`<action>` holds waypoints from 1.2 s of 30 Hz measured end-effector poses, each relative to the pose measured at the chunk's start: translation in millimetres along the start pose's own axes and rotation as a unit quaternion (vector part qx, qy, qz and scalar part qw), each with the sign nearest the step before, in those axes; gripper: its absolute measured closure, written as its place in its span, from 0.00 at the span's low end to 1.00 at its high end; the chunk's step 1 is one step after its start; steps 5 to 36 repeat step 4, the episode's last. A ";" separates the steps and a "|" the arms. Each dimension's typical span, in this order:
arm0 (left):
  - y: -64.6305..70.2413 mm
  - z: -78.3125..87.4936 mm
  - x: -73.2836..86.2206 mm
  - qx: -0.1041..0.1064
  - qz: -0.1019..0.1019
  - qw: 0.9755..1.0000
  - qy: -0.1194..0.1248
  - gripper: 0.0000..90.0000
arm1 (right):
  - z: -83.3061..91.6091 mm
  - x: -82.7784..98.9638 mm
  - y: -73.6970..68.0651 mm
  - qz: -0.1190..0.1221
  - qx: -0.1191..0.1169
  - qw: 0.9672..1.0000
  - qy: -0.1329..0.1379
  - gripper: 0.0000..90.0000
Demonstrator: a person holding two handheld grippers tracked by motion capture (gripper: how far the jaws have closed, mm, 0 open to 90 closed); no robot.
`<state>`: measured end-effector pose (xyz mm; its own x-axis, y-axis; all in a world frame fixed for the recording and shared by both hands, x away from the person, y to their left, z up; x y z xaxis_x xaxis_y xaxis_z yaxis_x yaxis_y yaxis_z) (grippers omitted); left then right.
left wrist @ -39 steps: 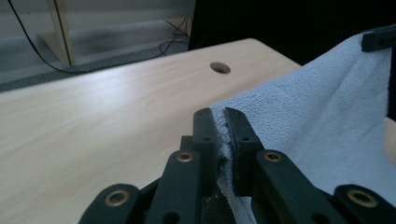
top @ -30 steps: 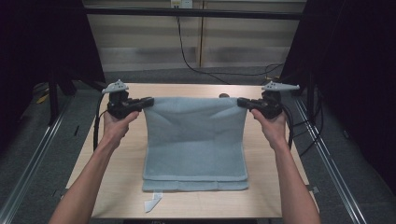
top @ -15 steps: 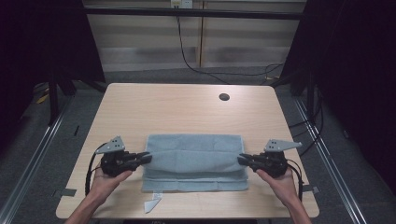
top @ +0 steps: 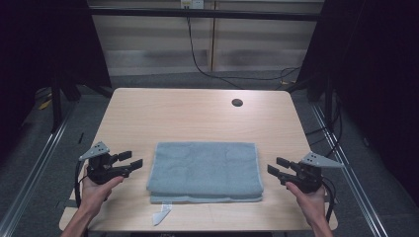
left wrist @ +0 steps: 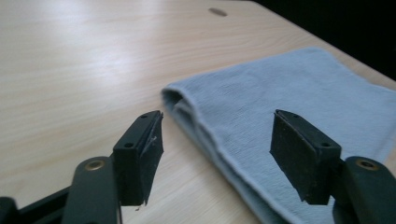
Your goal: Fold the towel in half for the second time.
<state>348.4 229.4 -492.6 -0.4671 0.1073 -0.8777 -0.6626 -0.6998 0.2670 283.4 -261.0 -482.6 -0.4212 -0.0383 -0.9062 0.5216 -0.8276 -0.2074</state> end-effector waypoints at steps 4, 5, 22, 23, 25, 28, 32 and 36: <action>6.8 -0.3 0.0 -0.009 -0.005 1.000 0.001 0.32 | 1.8 4.7 8.4 0.003 0.033 0.999 -0.009 0.43; 6.8 -0.3 0.0 -0.009 -0.005 1.000 0.001 0.32 | 1.8 4.7 8.4 0.003 0.033 0.999 -0.009 0.43; 6.8 -0.3 0.0 -0.009 -0.005 1.000 0.001 0.32 | 1.8 4.7 8.4 0.003 0.033 0.999 -0.009 0.43; 6.8 -0.3 0.0 -0.009 -0.005 1.000 0.001 0.32 | 1.8 4.7 8.4 0.003 0.033 0.999 -0.009 0.43; 6.8 -0.3 0.0 -0.009 -0.005 1.000 0.001 0.32 | 1.8 4.7 8.4 0.003 0.033 0.999 -0.009 0.43; 6.8 -0.3 0.0 -0.009 -0.005 1.000 0.001 0.32 | 1.8 4.7 8.4 0.003 0.033 0.999 -0.009 0.43; 6.8 -0.3 0.0 -0.009 -0.005 1.000 0.001 0.32 | 1.8 4.7 8.4 0.003 0.033 0.999 -0.009 0.43; 6.8 -0.3 0.0 -0.009 -0.005 1.000 0.001 0.32 | 1.8 4.7 8.4 0.003 0.033 0.999 -0.009 0.43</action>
Point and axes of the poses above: each handheld gripper's, and its own axes: z roughly backward along the jaws, x roughly out of its underside, y roughly to its right, the point moved 7 cm from there along -z, roughly forward along the jaws, and after that the axes turned 3 degrees about y, right-handed, at the moved point
